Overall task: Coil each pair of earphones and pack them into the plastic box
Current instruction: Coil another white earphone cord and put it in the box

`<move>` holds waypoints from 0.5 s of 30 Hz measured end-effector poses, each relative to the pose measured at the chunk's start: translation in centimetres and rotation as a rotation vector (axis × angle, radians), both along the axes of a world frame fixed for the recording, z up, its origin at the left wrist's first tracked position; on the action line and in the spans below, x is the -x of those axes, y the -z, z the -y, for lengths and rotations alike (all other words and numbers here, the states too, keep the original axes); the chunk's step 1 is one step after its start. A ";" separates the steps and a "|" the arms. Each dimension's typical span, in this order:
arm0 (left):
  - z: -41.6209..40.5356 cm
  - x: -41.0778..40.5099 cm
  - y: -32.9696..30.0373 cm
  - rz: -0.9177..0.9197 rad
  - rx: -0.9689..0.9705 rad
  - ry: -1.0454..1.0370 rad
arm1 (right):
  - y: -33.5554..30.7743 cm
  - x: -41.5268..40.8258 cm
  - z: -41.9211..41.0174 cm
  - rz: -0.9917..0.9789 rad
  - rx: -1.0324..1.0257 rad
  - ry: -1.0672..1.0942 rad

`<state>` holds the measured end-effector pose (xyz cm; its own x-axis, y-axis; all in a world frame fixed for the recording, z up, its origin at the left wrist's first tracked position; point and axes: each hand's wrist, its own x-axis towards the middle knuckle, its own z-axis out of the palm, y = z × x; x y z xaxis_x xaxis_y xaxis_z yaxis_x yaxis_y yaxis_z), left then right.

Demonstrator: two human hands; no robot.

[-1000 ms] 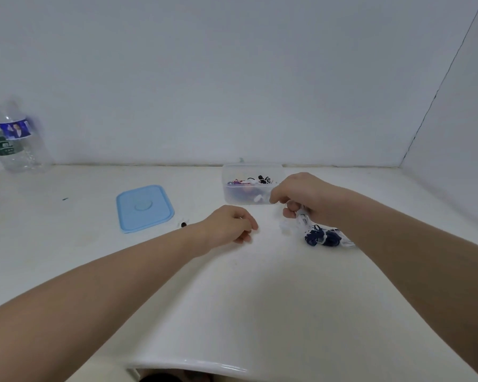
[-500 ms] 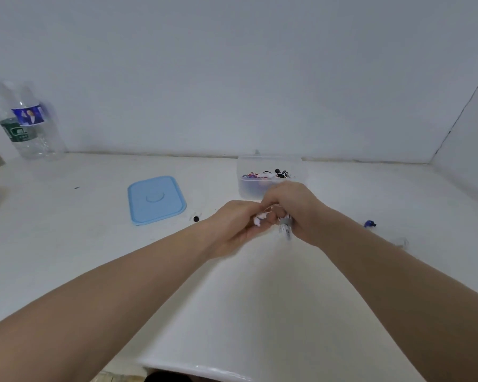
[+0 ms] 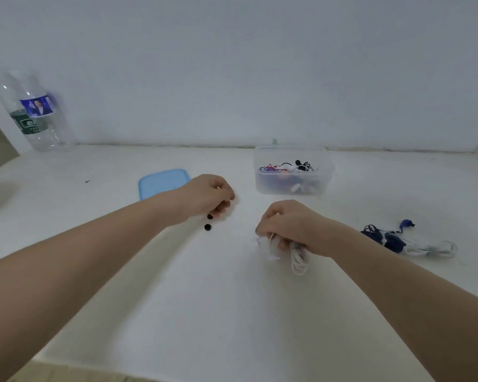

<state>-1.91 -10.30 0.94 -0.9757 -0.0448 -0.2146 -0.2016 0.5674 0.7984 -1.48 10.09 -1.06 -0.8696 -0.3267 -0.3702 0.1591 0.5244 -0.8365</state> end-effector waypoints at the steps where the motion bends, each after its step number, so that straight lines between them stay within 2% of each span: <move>1: 0.5 0.2 -0.2 0.000 -0.007 -0.010 | -0.4 0.0 0.0 -0.018 -0.079 -0.056; 4: 2.5 0.6 -0.5 -0.003 0.020 -0.034 | -1.4 0.4 0.5 -0.048 -0.272 -0.212; 7: 3.8 0.9 -0.2 -0.017 0.114 -0.033 | -2.0 0.7 1.1 -0.109 -0.361 -0.299; 11: 4.8 1.2 0.0 -0.045 0.298 0.027 | -1.9 0.9 1.5 -0.148 -0.331 -0.327; 15: 5.4 0.9 -0.1 -0.075 0.455 0.107 | -0.8 1.1 1.5 -0.121 -0.178 -0.248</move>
<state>-2.85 -15.70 1.05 -0.9920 -0.0169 -0.1251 -0.0746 0.8776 0.4735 -2.54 8.62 -0.23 -0.8129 -0.4731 -0.3395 -0.0864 0.6745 -0.7332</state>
